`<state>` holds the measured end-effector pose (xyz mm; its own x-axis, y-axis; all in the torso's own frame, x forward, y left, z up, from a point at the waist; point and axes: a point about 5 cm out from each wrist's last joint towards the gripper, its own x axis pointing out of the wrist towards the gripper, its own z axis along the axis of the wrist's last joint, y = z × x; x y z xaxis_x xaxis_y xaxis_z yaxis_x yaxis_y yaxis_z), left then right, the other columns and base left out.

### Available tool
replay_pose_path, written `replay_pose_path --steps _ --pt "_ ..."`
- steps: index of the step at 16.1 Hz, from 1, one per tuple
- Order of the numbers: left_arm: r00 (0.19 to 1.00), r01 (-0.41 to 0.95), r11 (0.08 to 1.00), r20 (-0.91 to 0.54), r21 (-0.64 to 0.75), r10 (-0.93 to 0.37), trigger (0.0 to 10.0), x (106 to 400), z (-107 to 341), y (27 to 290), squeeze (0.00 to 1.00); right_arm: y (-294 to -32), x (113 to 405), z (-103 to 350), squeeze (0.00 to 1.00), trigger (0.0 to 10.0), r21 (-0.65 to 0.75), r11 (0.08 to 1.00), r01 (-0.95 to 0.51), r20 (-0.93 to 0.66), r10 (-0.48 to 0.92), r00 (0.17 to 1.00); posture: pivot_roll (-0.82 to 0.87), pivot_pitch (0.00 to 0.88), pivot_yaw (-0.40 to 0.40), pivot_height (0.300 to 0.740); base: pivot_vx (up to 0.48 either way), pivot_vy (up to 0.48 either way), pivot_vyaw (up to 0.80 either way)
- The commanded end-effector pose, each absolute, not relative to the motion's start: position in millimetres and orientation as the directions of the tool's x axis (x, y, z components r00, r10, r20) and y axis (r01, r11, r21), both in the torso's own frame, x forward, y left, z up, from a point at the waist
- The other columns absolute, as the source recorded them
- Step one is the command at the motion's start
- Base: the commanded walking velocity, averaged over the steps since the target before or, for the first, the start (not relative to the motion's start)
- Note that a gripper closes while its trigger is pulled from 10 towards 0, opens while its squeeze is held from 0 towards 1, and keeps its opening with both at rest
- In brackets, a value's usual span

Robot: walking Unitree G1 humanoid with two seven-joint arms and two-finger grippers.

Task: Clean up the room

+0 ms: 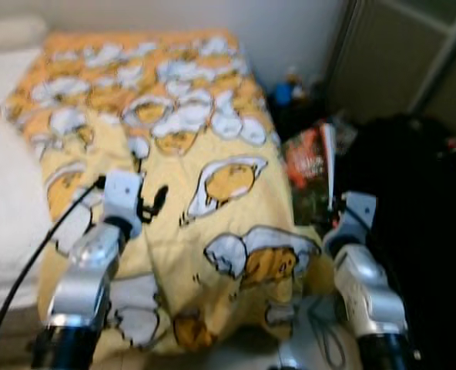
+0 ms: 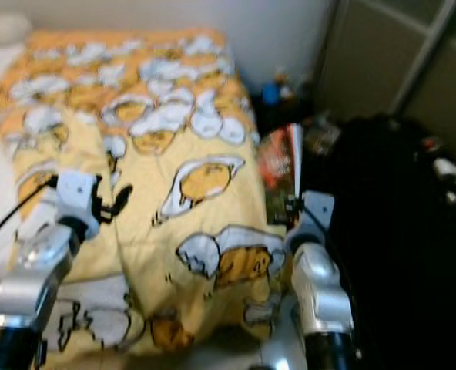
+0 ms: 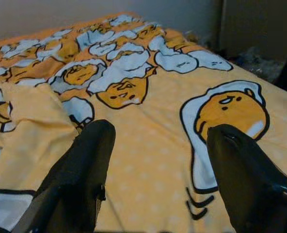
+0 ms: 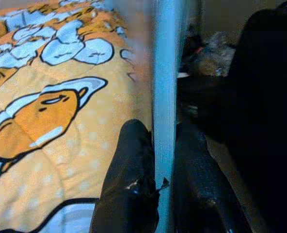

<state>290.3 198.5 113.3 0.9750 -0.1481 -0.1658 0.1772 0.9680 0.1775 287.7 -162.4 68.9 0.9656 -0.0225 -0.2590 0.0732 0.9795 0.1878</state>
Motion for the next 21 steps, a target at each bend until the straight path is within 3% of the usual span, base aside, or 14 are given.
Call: replay_pose_path --steps 1,19,21 --pt "0.976 0.160 0.970 -0.174 0.183 -0.128 10.0 289.6 113.4 204.3 0.00 -156.8 292.9 82.0 0.00 10.0 0.195 0.980 0.045 -0.195 -0.006 0.981 0.04 0.000 0.032 0.740 0.000 0.352 0.00" --pt "0.975 0.161 0.970 -0.181 0.181 -0.128 10.0 291.9 111.0 201.6 0.00 -157.3 295.9 86.0 0.00 10.0 0.183 0.983 0.034 -0.180 0.000 0.984 0.03 0.000 0.031 0.740 0.000 0.373 0.00" --pt "0.975 0.160 0.971 -0.180 0.180 -0.127 10.0 291.8 110.8 201.6 0.00 -157.5 296.1 86.0 0.00 10.0 0.184 0.982 0.034 -0.182 0.000 0.983 0.03 0.000 0.033 0.740 0.000 0.375 -0.78"
